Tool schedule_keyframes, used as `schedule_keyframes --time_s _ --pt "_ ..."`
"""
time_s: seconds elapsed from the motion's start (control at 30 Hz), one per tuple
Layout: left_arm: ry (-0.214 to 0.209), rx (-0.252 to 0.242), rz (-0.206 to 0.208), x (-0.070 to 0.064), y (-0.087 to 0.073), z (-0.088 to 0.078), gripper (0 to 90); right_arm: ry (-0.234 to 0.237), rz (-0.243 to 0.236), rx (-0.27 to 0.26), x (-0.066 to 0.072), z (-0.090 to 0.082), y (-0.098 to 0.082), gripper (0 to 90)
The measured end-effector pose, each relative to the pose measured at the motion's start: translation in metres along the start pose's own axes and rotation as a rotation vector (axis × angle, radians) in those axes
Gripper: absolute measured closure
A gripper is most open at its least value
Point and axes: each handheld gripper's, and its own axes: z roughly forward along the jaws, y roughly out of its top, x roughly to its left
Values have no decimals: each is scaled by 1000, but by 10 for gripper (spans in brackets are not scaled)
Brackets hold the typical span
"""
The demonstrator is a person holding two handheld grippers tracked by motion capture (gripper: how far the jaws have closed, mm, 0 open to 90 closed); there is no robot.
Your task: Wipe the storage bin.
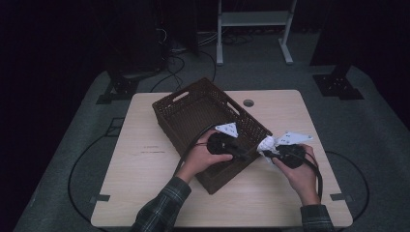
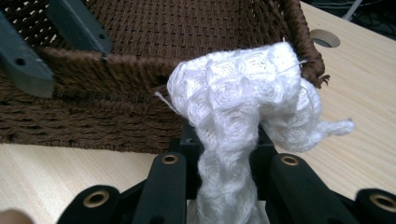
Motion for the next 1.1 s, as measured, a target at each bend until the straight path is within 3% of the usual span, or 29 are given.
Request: schedule_keyframes --time_s 0.37,0.83,1.1 --pt "0 -3 -3 0 0 0 651 17 -22 -20 7 -8 5 738" --pt "1 2 -2 0 0 0 651 47 5 66 8 27 -9 736" --pt "1 4 3 0 0 0 651 58 19 102 6 36 -14 736"
